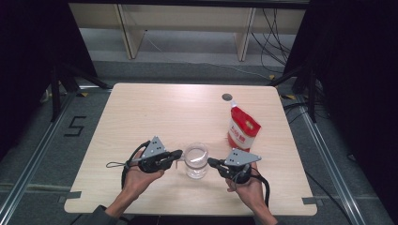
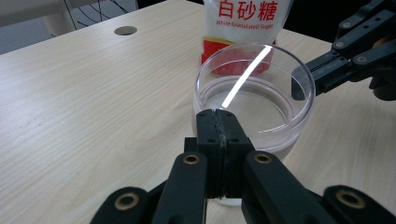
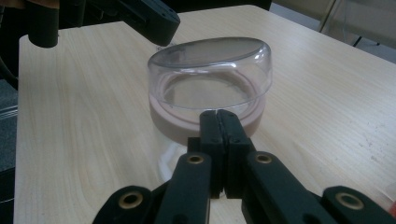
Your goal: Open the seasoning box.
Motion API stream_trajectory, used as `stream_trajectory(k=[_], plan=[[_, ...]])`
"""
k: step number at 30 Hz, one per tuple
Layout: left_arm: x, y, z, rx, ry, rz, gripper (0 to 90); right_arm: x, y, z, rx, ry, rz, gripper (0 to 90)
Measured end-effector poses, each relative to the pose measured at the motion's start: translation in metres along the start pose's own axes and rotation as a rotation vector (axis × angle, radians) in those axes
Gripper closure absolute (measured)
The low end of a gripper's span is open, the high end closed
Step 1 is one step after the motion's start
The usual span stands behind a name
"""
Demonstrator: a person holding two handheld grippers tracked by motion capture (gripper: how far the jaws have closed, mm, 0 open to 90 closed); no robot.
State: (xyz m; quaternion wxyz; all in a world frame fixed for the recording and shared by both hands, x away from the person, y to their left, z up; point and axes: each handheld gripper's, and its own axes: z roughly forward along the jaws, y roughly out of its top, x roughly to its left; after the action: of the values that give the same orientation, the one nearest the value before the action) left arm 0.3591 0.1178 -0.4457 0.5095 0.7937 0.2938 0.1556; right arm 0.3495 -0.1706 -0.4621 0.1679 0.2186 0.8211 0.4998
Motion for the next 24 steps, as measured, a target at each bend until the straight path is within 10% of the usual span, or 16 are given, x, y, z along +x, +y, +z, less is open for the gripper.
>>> stream_trajectory(k=[7, 14, 24], plan=[[0.001, 0.000, -0.001, -0.007, 0.001, 0.000, 85.5, 0.000, 0.002, 0.002, -0.010, -0.005, 0.006, 90.0], [0.002, -0.004, -0.012, -0.071, -0.021, -0.072, 53.7, 0.000, 0.004, 0.001, -0.023, 0.003, -0.003, 90.0], [0.000, -0.029, -0.018, 0.031, 0.008, -0.061, 26.6, 0.001, 0.011, 0.001, -0.038, 0.002, -0.014, 90.0]])
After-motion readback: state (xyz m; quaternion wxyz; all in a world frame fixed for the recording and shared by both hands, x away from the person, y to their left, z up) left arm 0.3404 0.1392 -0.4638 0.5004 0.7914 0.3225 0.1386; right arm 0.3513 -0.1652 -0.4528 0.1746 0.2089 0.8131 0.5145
